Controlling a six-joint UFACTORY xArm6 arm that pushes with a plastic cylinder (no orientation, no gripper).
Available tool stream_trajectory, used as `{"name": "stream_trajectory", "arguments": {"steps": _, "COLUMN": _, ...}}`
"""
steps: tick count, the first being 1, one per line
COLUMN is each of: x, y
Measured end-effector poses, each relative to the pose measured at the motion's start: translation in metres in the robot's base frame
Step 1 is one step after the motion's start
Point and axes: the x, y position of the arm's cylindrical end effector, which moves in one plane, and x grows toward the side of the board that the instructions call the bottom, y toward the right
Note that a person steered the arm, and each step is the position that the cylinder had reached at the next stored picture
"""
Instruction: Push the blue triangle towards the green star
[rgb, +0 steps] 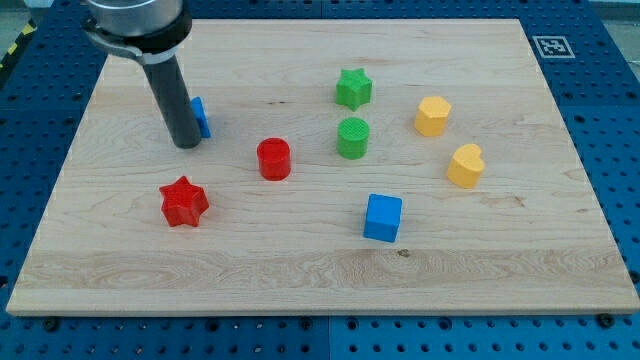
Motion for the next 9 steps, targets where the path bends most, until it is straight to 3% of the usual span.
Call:
{"name": "stream_trajectory", "arguments": {"steps": 2, "x": -0.048, "y": -0.001}}
{"name": "stream_trajectory", "arguments": {"steps": 4, "x": -0.091, "y": -0.043}}
{"name": "stream_trajectory", "arguments": {"steps": 6, "x": -0.092, "y": 0.038}}
{"name": "stream_trajectory", "arguments": {"steps": 9, "x": -0.087, "y": 0.005}}
